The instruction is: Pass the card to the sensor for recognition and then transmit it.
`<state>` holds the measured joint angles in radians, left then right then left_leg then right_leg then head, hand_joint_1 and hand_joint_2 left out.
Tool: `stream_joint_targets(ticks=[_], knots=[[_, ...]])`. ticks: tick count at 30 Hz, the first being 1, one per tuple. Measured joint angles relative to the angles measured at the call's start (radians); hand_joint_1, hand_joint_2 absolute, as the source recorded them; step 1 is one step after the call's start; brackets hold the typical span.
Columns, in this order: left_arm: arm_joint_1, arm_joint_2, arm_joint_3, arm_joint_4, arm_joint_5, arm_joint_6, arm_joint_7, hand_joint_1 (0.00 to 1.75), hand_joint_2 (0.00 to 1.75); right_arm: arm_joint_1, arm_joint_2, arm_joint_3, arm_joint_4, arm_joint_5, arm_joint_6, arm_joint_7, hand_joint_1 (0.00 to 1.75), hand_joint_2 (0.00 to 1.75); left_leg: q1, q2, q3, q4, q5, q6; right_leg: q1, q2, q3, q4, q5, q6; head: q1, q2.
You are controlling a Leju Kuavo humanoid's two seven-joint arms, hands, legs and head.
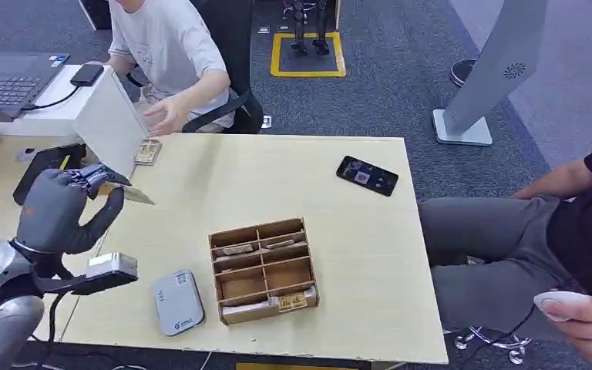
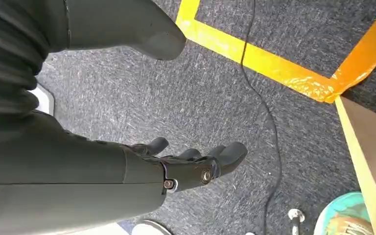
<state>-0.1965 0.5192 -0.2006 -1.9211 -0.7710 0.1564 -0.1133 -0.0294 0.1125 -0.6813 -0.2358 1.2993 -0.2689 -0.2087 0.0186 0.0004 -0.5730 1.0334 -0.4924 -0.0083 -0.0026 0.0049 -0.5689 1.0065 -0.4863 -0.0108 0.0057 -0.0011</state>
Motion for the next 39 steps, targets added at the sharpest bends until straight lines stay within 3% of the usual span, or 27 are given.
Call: stream_joint_targets(ticks=[3, 8, 14, 38, 39], knots=[[0.001, 0.000, 0.004, 0.025, -0.062, 0.021, 0.035, 1.75, 1.75, 0.000, 0.000, 0.006, 0.001, 0.000, 0.000, 0.005, 0.00, 1.75, 0.000, 0.000, 0.000, 0.000, 0.000, 0.000, 0.000, 0.000, 0.000, 0.000, 0.000, 0.000, 0.000, 0.000], [0.002, 0.000, 0.014, 0.119, -0.236, 0.064, 0.168, 1.75, 1.75, 0.000, 0.000, 0.011, 0.001, 0.000, -0.002, 0.015, 0.00, 1.75, 0.000, 0.000, 0.000, 0.000, 0.000, 0.000, 0.000, 0.000, 0.000, 0.000, 0.000, 0.000, 0.000, 0.000], [0.032, -0.008, 0.048, 0.193, -0.310, 0.127, 0.216, 1.75, 1.75, 0.010, 0.000, 0.011, 0.002, -0.002, -0.006, 0.016, 0.00, 1.75, 0.000, 0.000, 0.000, 0.000, 0.000, 0.000, 0.000, 0.000, 0.000, 0.000, 0.000, 0.000, 0.001, 0.000], [0.073, -0.045, 0.100, 0.203, -0.305, 0.151, 0.206, 1.75, 1.75, 0.020, 0.000, 0.029, 0.010, 0.003, -0.017, 0.013, 0.00, 1.75, 0.000, 0.000, 0.000, 0.000, 0.000, 0.000, 0.000, 0.000, 0.000, 0.000, 0.000, 0.000, 0.000, 0.000], [0.073, -0.045, 0.100, 0.203, -0.301, 0.151, 0.206, 0.47, 1.75, 0.020, 0.000, 0.029, 0.010, 0.003, -0.017, 0.012, 0.00, 1.75, 0.000, 0.000, 0.000, 0.000, 0.000, 0.000, 0.000, 0.000, 0.000, 0.000, 0.000, 0.000, 0.000, 0.000]])
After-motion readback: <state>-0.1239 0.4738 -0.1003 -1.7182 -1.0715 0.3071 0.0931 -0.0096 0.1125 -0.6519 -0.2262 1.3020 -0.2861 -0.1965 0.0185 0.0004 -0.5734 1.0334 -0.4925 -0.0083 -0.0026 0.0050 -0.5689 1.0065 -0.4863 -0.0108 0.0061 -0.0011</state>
